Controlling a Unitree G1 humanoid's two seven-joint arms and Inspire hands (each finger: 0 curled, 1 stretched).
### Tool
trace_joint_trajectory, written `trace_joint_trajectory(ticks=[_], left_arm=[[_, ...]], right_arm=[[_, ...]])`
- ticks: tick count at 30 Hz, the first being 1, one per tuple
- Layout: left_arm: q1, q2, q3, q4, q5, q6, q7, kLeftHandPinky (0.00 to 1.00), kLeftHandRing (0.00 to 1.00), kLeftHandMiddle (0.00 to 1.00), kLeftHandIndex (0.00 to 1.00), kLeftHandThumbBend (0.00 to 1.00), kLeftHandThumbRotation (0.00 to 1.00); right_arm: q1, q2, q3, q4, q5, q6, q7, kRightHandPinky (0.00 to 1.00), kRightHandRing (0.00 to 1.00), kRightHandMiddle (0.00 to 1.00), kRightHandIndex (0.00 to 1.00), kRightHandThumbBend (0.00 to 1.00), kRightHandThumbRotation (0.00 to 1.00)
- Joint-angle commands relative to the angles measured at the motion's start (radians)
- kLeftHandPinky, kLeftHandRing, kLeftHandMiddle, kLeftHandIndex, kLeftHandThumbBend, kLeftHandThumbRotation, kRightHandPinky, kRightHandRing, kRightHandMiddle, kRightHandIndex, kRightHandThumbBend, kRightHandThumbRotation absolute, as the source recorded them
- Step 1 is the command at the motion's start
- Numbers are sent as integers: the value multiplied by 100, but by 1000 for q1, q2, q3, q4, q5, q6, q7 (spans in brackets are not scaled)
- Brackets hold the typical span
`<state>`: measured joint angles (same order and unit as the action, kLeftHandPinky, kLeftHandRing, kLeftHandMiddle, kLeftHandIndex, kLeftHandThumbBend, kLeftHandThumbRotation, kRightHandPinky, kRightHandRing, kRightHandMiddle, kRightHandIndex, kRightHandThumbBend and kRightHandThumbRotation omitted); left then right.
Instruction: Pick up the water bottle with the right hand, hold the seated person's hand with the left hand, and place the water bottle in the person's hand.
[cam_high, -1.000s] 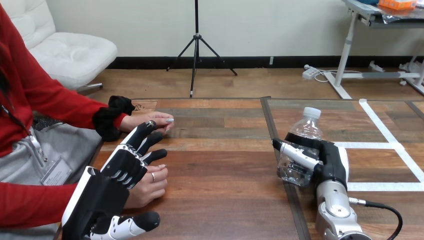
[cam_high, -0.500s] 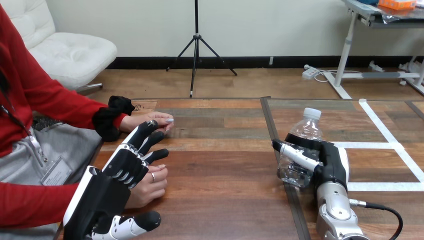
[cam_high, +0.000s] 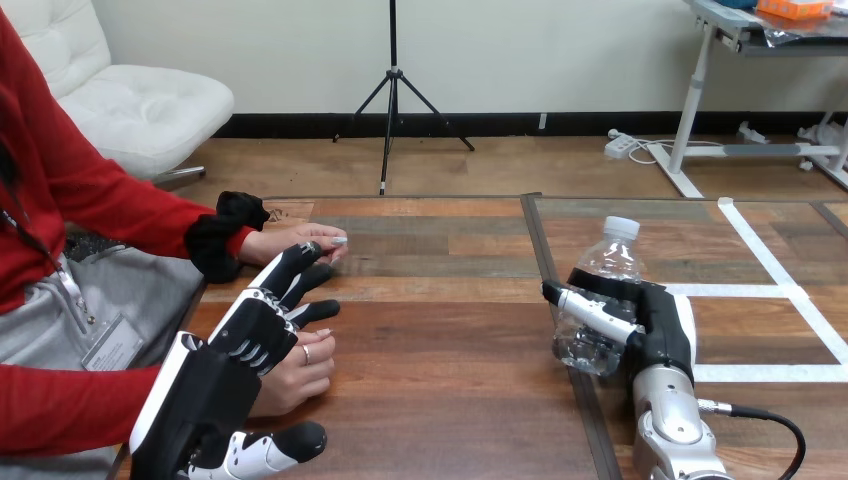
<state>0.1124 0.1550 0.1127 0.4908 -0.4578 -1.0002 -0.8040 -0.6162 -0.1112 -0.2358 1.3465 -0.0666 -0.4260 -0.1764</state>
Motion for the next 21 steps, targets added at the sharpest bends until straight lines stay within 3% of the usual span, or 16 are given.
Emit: trace_joint_trajectory(ticks=[1, 5, 8, 15, 21], left_arm=[[-68, -4, 14, 24, 12, -34, 15, 82, 92, 95, 92, 100, 54], [-76, -2, 20, 41, 49, -59, 39, 82, 92, 95, 92, 100, 56], [-71, -7, 36, 41, 112, -68, 100, 81, 91, 94, 91, 100, 58], [-95, 12, 41, 70, 167, -104, 142, 81, 91, 95, 91, 100, 58], [-112, 27, 48, 90, 218, -126, 192, 82, 91, 95, 92, 100, 54]], right_arm=[[-44, -18, 35, -19, -36, -64, -15, 16, 19, 22, 20, 74, 0], [-47, -22, 46, -22, -48, -72, -16, 16, 20, 22, 21, 74, 0], [-48, -25, 51, -24, -51, -82, -9, 17, 20, 22, 21, 74, 0], [-48, -39, 92, -32, -97, -120, -21, 19, 21, 23, 21, 74, 0], [-49, -49, 111, -37, -119, -150, -20, 19, 21, 23, 21, 75, 0]])
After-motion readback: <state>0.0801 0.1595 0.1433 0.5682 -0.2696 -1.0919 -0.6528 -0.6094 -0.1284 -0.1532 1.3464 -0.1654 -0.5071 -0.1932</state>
